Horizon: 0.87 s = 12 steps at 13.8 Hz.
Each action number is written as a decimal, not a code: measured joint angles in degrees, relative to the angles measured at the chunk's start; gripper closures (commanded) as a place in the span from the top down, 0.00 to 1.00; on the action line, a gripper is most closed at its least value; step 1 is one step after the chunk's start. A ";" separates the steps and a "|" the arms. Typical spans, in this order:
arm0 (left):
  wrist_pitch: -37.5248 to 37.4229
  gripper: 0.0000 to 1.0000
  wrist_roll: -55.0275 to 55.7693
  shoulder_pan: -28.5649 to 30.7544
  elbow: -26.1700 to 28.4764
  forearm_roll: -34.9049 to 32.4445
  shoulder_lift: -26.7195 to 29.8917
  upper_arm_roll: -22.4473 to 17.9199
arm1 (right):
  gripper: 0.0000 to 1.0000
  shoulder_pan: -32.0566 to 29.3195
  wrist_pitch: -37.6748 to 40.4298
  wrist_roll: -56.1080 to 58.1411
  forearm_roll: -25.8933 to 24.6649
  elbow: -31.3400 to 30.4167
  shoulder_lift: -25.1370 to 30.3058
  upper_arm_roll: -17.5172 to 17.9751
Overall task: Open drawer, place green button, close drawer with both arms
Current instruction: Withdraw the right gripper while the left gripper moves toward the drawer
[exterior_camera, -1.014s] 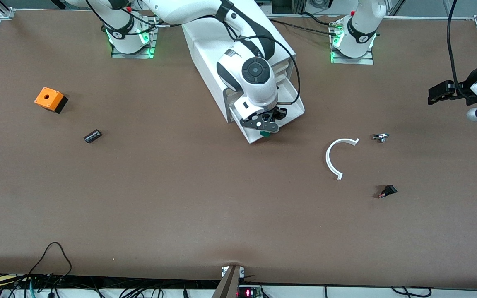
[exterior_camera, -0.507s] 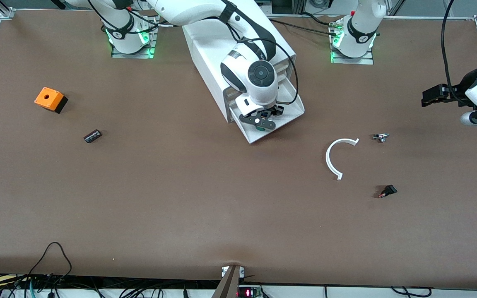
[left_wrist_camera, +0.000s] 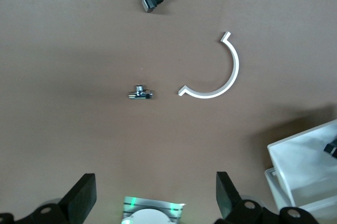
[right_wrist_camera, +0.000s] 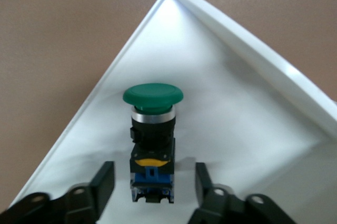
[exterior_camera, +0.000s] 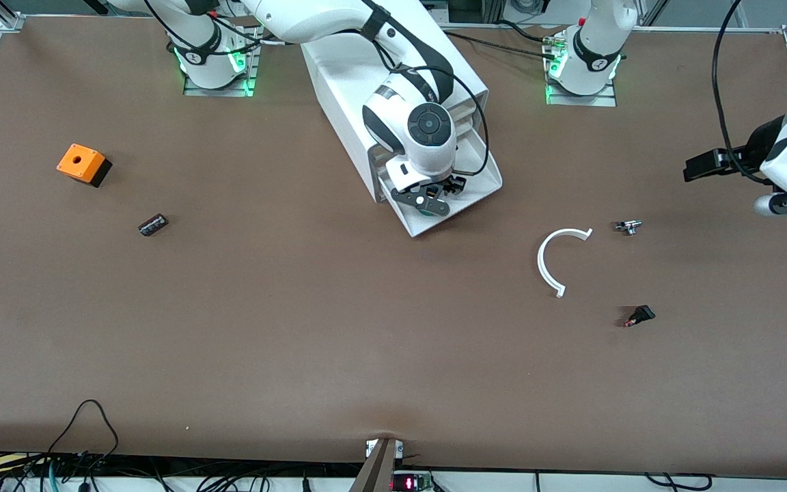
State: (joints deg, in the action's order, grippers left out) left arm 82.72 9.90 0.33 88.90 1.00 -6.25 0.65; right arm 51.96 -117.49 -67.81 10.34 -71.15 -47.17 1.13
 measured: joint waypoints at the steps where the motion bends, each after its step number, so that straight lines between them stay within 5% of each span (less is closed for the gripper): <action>1: 0.59 1.00 1.93 -0.12 0.08 0.25 -0.40 0.60 | 1.00 0.00 0.01 0.00 -0.01 0.13 0.48 -0.37; 7: 7.04 1.00 12.37 -0.76 2.61 0.28 -3.17 5.01 | 1.00 -4.20 6.69 12.42 -0.05 3.72 8.87 -9.87; 12: 12.94 1.00 20.27 -0.76 4.25 0.31 -6.31 9.63 | 1.00 -16.96 17.58 38.17 2.48 3.68 16.18 -13.34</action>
State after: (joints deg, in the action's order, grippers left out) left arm 95.66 30.18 -0.43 93.15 1.32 -12.56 10.29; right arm 35.00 -99.91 -29.63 12.83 -67.47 -30.98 -12.21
